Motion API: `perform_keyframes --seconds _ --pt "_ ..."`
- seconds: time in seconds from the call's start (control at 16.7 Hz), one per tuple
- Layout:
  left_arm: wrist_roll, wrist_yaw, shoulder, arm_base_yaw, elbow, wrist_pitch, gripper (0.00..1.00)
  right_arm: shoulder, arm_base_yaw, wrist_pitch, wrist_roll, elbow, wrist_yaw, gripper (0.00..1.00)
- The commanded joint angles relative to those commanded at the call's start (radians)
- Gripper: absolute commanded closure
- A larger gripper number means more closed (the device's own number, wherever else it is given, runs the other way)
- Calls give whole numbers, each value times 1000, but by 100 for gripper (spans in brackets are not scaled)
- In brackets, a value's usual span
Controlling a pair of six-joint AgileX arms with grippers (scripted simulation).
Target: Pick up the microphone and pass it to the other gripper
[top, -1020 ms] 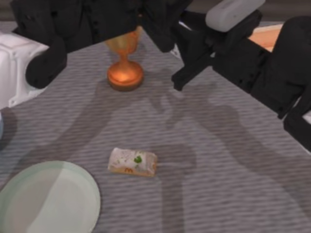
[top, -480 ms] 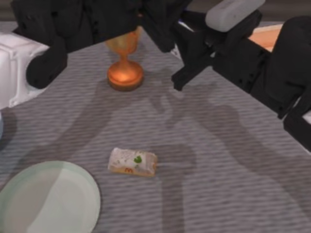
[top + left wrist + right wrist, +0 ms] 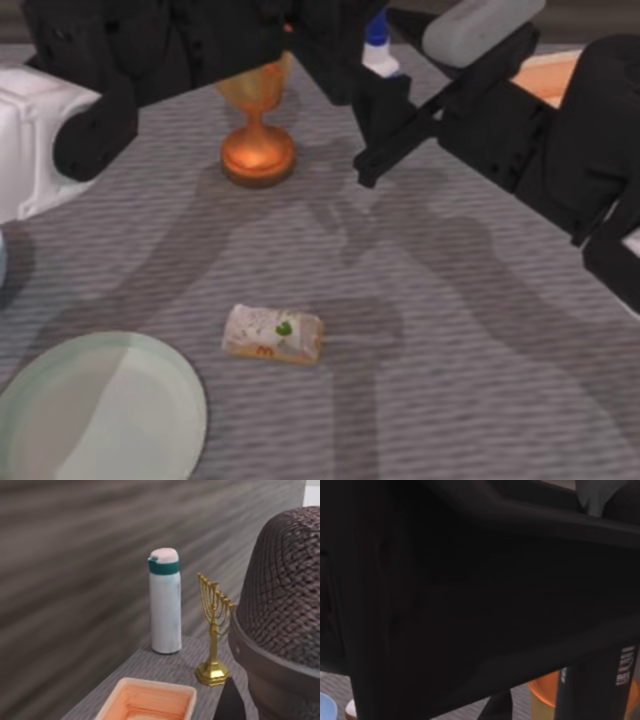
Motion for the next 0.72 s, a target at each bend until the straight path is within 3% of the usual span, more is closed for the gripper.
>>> perform_keyframes --seconds 0.54,0.72 --pt "5 -5 -8 2 7 -2 100 6 -6 -1 -5 -12 5 0" --pt "7 35 -29 46 -12 -4 100 -66 -17 -16 -5 -77 -7 0"
